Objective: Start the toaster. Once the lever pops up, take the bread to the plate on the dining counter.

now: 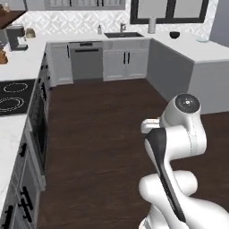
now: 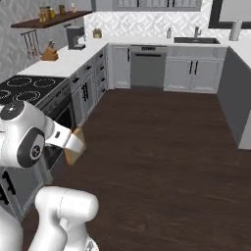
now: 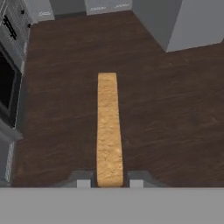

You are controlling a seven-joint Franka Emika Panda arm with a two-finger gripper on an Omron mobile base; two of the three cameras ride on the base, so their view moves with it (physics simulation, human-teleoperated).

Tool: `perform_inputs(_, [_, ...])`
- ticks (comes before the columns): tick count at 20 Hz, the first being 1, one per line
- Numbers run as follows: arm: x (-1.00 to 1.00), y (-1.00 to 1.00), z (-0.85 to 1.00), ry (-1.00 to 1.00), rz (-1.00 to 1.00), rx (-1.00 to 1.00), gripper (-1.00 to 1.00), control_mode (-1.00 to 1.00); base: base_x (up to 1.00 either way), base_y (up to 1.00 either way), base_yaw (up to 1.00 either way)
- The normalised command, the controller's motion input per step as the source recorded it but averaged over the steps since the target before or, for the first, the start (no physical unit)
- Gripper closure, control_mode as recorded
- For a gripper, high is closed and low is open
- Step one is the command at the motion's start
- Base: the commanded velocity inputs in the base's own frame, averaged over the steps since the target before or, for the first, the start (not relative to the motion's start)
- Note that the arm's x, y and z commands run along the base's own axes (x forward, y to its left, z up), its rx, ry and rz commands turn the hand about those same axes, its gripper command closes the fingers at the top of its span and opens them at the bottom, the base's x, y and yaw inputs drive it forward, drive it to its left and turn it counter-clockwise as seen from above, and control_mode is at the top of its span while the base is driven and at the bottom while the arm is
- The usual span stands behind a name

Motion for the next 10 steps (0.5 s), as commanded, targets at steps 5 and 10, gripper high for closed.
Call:
perform_inputs(5, [0.0, 0.0, 0.0, 0.0, 0.0, 0.0, 1.0, 1.0, 0.96, -0.54, -0.44])
perform_inputs(10, [0.0, 0.0, 0.0, 0.0, 0.0, 0.0, 1.0, 1.0, 1.0, -0.1, -0.45])
